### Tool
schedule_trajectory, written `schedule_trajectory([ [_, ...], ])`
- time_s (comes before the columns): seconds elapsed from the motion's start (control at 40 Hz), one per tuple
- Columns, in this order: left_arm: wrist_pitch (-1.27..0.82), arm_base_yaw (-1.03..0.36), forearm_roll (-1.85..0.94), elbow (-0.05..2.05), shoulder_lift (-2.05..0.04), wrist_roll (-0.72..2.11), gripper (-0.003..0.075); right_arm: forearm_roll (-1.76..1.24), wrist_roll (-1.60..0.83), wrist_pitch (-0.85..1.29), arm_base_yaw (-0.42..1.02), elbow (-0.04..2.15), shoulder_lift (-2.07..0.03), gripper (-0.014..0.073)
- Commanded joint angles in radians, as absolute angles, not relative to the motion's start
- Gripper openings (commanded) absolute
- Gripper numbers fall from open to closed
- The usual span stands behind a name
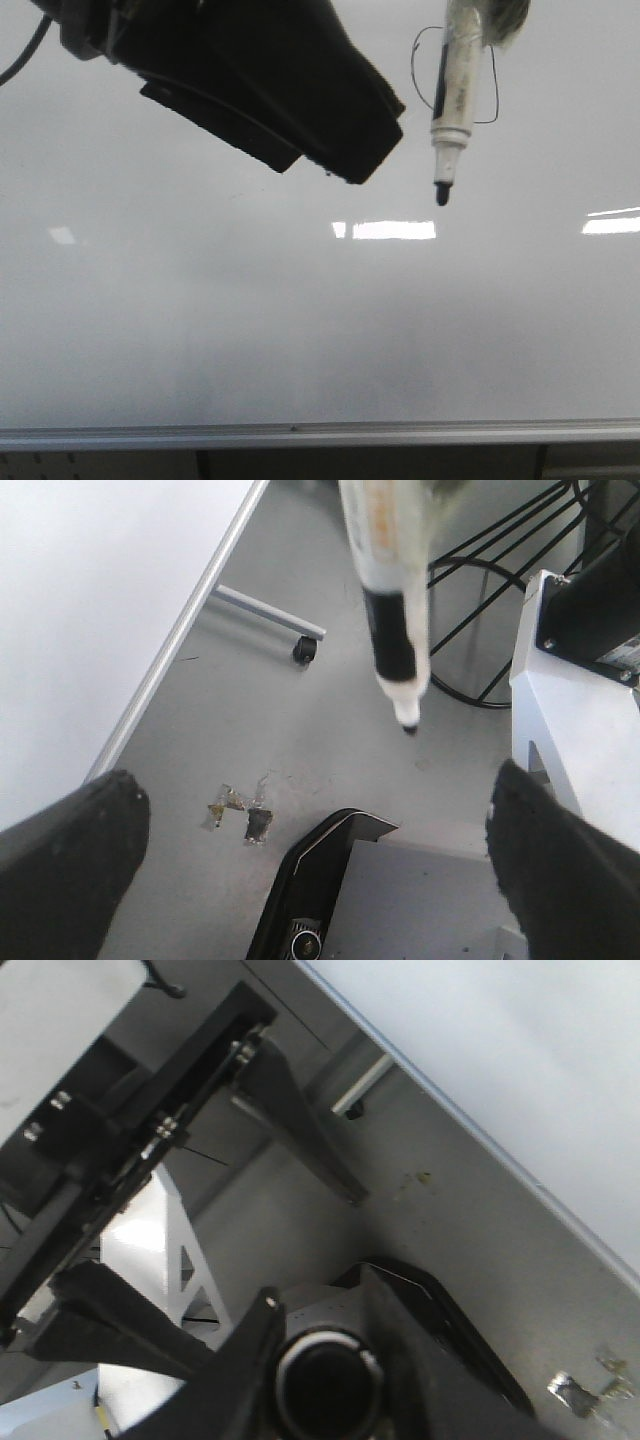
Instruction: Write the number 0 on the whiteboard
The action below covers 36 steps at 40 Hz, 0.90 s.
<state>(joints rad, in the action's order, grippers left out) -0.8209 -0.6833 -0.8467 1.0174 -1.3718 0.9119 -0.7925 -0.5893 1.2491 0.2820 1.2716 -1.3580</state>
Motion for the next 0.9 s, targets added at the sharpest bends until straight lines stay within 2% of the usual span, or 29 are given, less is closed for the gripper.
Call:
schedule_trajectory([
  [0.0,-0.800,-0.690,-0.925,1.050,-1.338,0.914,0.0652,-0.941,-0.661,1.227,0.293,1.257,-1.324,-0.0061],
  [0.15,-0.842,-0.690,-0.953,1.050,-1.338,0.916,0.0645,-0.981,-0.683,1.163,0.332,1.252,-1.324,-0.0061],
  [0.275,-0.864,-0.690,-0.957,1.050,-1.338,0.916,0.0591,-0.983,-0.683,1.141,0.351,1.252,-1.325,-0.0061],
  [0.425,-0.869,-0.690,-0.966,1.050,-1.338,0.916,0.0439,-0.988,-0.683,1.128,0.352,1.252,-1.325,-0.0061],
  [0.699,-0.869,-0.690,-0.966,1.050,-1.338,0.921,-0.0004,-0.989,-0.683,1.124,0.352,1.252,-1.325,-0.0061],
  [0.874,-0.871,-0.690,-0.968,1.050,-1.338,0.935,-0.0019,-0.994,-0.683,1.110,0.352,1.252,-1.325,-0.0052],
])
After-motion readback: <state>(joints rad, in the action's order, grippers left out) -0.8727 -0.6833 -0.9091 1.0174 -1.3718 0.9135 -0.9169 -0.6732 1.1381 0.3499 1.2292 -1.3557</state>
